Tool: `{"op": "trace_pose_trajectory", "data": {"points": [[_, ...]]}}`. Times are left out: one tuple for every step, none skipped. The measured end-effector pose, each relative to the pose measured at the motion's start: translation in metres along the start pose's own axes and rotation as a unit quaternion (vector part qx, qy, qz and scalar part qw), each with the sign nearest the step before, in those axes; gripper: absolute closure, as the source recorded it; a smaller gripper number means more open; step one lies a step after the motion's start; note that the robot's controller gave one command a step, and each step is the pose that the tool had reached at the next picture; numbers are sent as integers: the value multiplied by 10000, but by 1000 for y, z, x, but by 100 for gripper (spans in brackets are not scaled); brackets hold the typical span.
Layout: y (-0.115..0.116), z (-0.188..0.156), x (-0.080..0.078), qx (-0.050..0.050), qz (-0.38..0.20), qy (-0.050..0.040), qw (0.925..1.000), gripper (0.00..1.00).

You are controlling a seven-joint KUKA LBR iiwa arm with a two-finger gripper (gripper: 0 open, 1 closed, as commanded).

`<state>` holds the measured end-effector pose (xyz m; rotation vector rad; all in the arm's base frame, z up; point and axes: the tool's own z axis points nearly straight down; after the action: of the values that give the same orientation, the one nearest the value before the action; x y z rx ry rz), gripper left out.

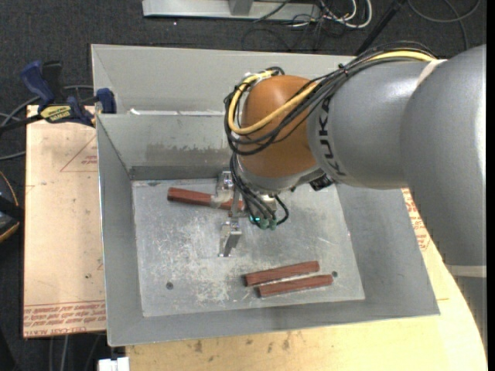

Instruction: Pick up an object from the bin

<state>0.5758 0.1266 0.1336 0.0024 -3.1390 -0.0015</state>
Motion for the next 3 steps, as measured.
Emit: {"op": "trace_pose_trajectory", "data": {"points": [[0,-1,-1,-2,7,-15,10000,0],[-17,10,-51,-8,-223,-35,9997,0],[7,52,-54,-19,336,-47,9994,100]]}}
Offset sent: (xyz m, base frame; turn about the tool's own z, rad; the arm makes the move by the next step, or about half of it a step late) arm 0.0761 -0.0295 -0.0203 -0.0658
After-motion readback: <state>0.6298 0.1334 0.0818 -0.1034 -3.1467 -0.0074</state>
